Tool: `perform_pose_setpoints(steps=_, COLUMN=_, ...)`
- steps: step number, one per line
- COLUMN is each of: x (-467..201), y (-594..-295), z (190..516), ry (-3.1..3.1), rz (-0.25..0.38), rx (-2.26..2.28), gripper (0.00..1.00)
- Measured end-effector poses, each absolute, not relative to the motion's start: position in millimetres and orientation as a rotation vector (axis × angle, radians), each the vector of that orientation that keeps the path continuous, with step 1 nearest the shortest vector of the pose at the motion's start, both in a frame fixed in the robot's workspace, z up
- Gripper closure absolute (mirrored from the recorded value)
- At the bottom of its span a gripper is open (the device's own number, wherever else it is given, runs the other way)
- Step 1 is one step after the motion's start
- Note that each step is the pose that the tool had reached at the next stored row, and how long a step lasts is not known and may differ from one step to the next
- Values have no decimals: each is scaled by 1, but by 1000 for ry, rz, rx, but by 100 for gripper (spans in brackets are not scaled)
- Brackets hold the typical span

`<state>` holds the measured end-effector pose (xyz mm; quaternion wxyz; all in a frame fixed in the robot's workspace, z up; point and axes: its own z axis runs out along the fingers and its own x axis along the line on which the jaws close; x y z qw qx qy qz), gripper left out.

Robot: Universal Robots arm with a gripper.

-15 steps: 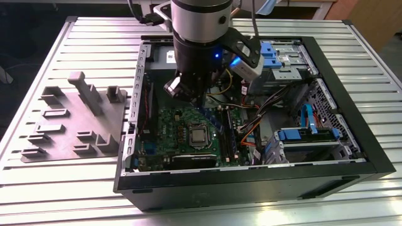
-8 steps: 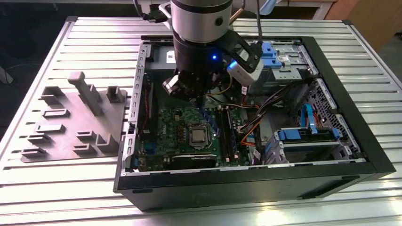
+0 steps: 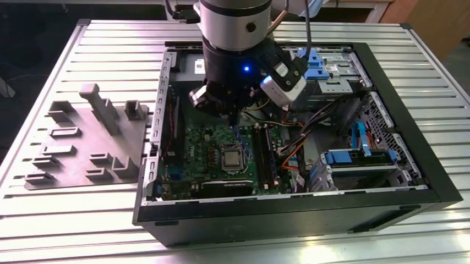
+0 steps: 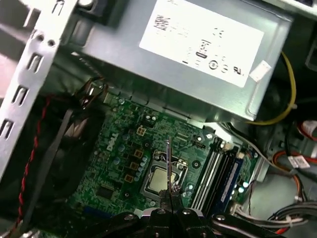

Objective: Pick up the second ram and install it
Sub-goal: 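Insert the second ram into the second slot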

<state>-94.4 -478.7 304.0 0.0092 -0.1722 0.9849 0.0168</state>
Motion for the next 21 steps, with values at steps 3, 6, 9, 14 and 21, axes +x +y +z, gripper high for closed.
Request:
perform_pose_setpoints(steps=3, x=-94, y=-479, z=304, ry=3089, rz=52, rx=-455, gripper=89)
perform_pose_setpoints(steps=6, x=-94, y=-479, z=303, ry=3099, rz=51, rx=-371, gripper=89)
perform_pose_setpoints(steps=9, x=-94, y=-479, z=303, ry=3107, rz=50, rx=-284, gripper=89)
perform_pose_setpoints(steps=14, x=-94, y=-479, z=302, ry=3115, rz=49, rx=-143, gripper=89)
perform_pose_setpoints(steps=21, x=-94, y=-479, z=301, ry=3117, rz=47, rx=11, gripper=89)
